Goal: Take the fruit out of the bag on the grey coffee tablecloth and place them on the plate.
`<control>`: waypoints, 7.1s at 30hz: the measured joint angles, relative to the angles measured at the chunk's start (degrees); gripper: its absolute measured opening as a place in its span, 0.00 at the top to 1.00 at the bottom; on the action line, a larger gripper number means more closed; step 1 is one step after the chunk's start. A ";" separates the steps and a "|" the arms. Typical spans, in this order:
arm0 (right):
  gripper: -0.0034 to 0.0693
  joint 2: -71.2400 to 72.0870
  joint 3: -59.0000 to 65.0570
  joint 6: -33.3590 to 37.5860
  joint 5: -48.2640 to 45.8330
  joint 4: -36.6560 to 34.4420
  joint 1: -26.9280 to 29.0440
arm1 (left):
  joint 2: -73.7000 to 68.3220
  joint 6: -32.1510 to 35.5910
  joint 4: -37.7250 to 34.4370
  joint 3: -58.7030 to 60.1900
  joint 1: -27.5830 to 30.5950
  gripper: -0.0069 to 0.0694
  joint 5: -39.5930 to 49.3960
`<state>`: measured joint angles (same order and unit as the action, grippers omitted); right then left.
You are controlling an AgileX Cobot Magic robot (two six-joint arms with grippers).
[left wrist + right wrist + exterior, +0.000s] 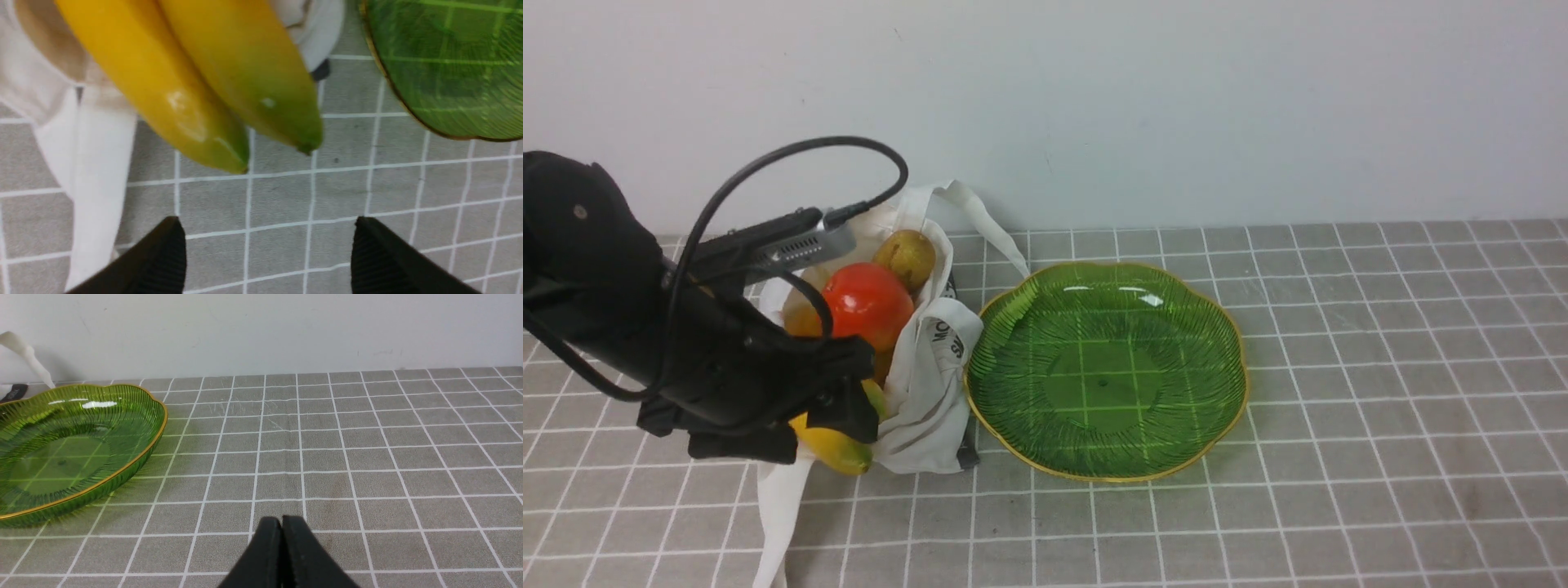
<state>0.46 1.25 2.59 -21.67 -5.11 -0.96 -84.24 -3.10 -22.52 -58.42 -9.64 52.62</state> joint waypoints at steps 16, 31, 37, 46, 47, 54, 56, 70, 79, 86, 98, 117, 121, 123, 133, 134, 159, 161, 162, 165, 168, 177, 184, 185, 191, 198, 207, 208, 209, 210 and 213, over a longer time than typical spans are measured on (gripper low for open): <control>0.97 0.00 0.00 0.00 0.00 0.00 0.00 | -9.82 1.26 -1.36 -3.64 -0.07 0.27 -3.04; 0.97 0.00 0.00 0.00 0.00 0.00 0.00 | -11.87 1.38 -0.98 -3.64 -0.07 0.53 -7.67; 0.97 0.00 0.00 0.00 0.00 0.00 0.00 | -6.36 1.69 0.01 -4.11 0.29 0.53 -3.35; 0.97 0.00 0.00 0.00 0.00 0.00 0.00 | -4.66 -4.01 11.13 -13.47 1.34 0.55 11.87; 0.97 0.00 0.00 0.00 0.00 0.00 0.00 | -4.66 -4.45 12.10 -15.18 1.34 0.55 13.45; 0.97 0.00 0.00 0.00 0.00 0.00 0.00 | -4.66 -4.87 13.74 -25.66 1.38 0.55 17.96; 0.97 0.00 0.00 0.00 0.00 0.00 0.00 | -4.62 -4.87 13.79 -27.97 1.38 0.55 18.10; 0.97 0.00 0.00 0.00 0.00 0.00 0.00 | -4.57 -4.65 7.56 -40.09 1.23 0.56 19.18; 0.97 0.00 0.00 0.00 0.00 0.00 0.00 | -17.08 -0.63 1.79 -39.96 -11.35 0.56 15.46; 0.97 0.00 0.00 0.00 0.00 0.00 0.00 | -26.65 -0.33 4.33 -39.77 -17.78 0.56 6.17; 0.97 0.00 0.00 0.00 0.00 0.00 0.00 | -31.70 2.05 7.39 -40.18 -19.36 0.10 -6.99; 0.97 0.00 0.00 0.00 0.00 0.00 0.00 | -9.55 3.10 33.18 -52.71 -15.75 0.91 19.10; 0.97 0.00 0.00 0.00 0.00 0.00 0.00 | -2.10 2.66 33.62 -44.62 -15.75 0.92 19.17; 0.97 0.00 0.00 0.00 0.00 0.00 0.00 | 4.22 2.13 33.62 -36.88 -15.75 0.92 19.23; 0.97 0.00 0.00 0.00 0.00 0.00 0.00 | 37.07 -6.15 29.86 6.60 -15.75 0.92 -0.51; 0.97 0.00 0.00 0.00 0.00 0.00 0.00 | 39.78 -7.11 29.28 10.62 -15.75 0.92 -4.20; 0.97 0.00 0.00 0.00 0.00 0.00 0.00 | 60.36 -9.97 29.12 50.19 -15.75 0.92 -37.52; 0.97 0.00 0.00 0.00 0.00 0.00 0.00 | 60.36 -9.97 29.61 50.25 -15.75 0.92 -37.17; 0.97 0.00 0.00 0.00 0.00 0.00 0.00 | 60.41 -9.97 29.75 50.25 -15.68 0.92 -37.00; 0.97 0.00 0.00 0.00 0.00 0.00 0.00 | 63.54 -9.97 29.97 50.30 -14.36 0.92 -35.27; 0.97 0.00 0.00 0.00 0.00 -0.01 0.00 | 69.81 -9.79 29.97 50.81 -9.82 0.92 -33.05; 0.97 0.00 0.00 0.00 0.00 -0.01 0.00 | 84.40 -7.84 29.10 59.50 5.91 0.92 -34.00; 0.97 0.00 0.00 0.00 0.00 -0.07 0.00 | 84.86 -5.95 28.86 59.99 7.24 0.92 -33.36; 0.97 0.00 0.00 0.00 0.00 -0.07 0.00 | 84.86 -5.35 28.72 60.05 6.83 0.92 -33.27; 0.97 0.00 0.00 0.00 0.00 -0.07 0.00 | 84.86 -3.75 27.46 60.04 5.76 0.92 -31.15; 0.97 0.00 0.00 0.00 0.00 -0.07 0.00 | 84.86 -3.33 27.34 60.04 5.63 0.92 -30.99; 0.97 0.00 0.00 0.00 0.00 -0.07 0.00 | 84.86 -3.33 27.34 60.04 5.63 0.92 -30.99; 0.97 0.00 0.00 0.00 0.00 -0.07 0.00 | 84.86 -3.33 27.34 60.04 5.63 0.92 -30.99; 0.97 0.00 0.00 0.00 0.00 -0.07 0.00 | 84.86 -3.33 27.34 60.04 5.63 0.92 -30.99; 0.97 0.00 0.00 0.00 0.00 -0.07 0.00 | 84.86 -3.33 27.34 60.04 5.63 0.92 -30.99; 0.97 0.00 0.00 0.00 0.00 -0.07 0.00 | 84.86 -3.33 27.34 60.04 5.63 0.92 -30.99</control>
<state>0.46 1.25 2.59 -21.67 -5.18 -0.96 0.62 -6.44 4.82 1.62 -4.01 21.63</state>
